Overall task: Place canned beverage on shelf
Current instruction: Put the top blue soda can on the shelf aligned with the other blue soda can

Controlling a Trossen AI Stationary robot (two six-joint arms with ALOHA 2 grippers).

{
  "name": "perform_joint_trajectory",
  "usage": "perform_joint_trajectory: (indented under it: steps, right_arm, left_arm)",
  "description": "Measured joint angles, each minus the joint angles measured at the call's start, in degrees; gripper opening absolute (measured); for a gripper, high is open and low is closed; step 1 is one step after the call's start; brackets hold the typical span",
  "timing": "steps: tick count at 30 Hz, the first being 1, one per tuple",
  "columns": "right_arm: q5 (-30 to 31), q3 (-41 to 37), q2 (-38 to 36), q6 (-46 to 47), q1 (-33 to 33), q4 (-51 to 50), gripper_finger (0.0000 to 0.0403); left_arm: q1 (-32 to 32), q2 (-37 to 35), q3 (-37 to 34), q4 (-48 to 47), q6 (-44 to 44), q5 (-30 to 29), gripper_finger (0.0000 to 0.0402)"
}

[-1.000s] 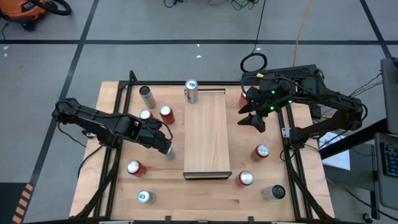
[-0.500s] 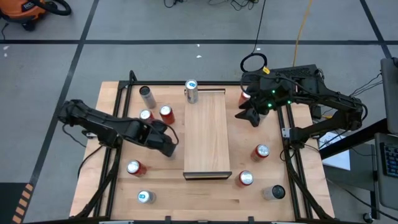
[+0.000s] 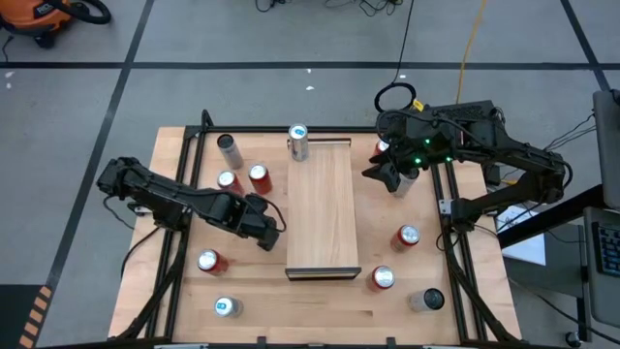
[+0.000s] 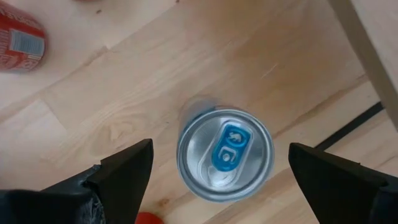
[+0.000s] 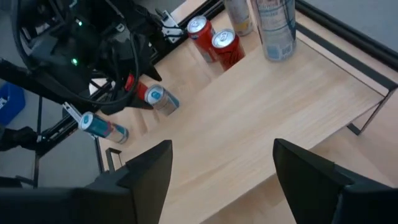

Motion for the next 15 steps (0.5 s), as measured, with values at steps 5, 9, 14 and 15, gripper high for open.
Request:
perform_joint_trajectory:
  steps: [5,9,14,15]
  right_arm:
    - [0.12,0.0,0.0,-0.23,0.0,1.1,0.0254]
    - [0.1,0.0,0.0,-0.3,0.0,1.25,0.0254]
    - [0.07,0.0,0.0,-0.38,0.0,1.23,0.0254]
    - [0.05,0.0,0.0,-0.38,0.0,1.23,0.0254]
  left_arm:
    - [0.33,1.66,-0.02,-0.3,0.06,0.88,0.0374]
    - [0.33,2.51,-0.02,0.52,1.07,1.52,0.0374]
    - [0.46,3.06,0.0,0.51,1.09,1.93,0.0374]
    - [0.46,3.06,0.0,0.53,1.09,2.04,0.0374]
